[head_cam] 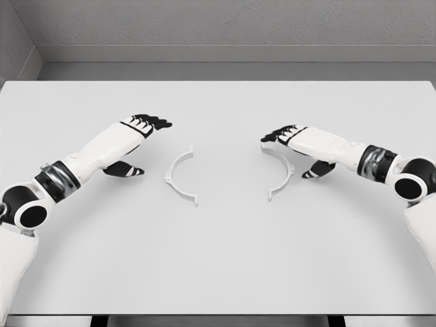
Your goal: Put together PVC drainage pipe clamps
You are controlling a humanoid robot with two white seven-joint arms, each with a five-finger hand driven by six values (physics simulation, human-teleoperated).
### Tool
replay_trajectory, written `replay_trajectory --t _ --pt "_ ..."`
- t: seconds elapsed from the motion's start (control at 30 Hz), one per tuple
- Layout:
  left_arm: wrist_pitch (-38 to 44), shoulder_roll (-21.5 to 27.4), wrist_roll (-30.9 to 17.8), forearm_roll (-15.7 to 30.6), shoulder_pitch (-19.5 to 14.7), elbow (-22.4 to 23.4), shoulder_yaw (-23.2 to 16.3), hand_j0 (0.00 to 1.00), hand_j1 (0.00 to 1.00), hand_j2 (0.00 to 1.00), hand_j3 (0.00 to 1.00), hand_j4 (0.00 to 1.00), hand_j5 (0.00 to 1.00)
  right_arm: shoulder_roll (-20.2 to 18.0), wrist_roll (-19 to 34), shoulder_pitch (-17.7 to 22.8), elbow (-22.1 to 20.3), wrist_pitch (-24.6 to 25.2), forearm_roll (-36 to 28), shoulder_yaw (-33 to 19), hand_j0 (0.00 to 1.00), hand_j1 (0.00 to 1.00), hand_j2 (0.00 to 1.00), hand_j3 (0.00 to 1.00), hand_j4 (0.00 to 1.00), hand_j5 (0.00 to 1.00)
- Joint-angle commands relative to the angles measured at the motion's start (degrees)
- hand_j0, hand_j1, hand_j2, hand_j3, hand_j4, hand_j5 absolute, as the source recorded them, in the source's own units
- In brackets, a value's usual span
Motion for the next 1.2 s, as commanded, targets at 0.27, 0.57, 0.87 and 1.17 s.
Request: replay_trajectory --t 0.27,0.57,0.87,1.17 --pt "0.2 0.0 0.0 0.4 0.3 0.0 0.0 1.0 1.0 1.0 1.0 1.0 1.0 1.2 0.0 -3.4 5.7 0.1 0.1 2.0 1.0 1.0 1.0 1.0 1.0 1.0" --pt "-0.1 -0.2 0.0 0.4 0.6 -0.6 -0.3 1.0 1.0 1.0 1.0 1.0 1.0 1.6 0.0 -4.1 7.7 0.1 0.6 2.5 1.0 1.0 1.0 1.0 1.0 1.0" --pt "0.2 -0.5 0.0 0.4 0.8 -1.2 -1.3 1.0 1.0 1.0 1.0 1.0 1.0 1.6 0.0 -5.1 7.2 0.1 0.6 2.4 1.0 1.0 1.0 1.0 1.0 1.0" --pt "0.4 -1.0 0.0 0.1 0.7 -1.0 -2.5 1.0 1.0 1.0 1.0 1.0 1.0 1.1 0.0 -5.5 7.0 0.1 0.3 2.6 1.0 1.0 1.0 1.0 1.0 1.0"
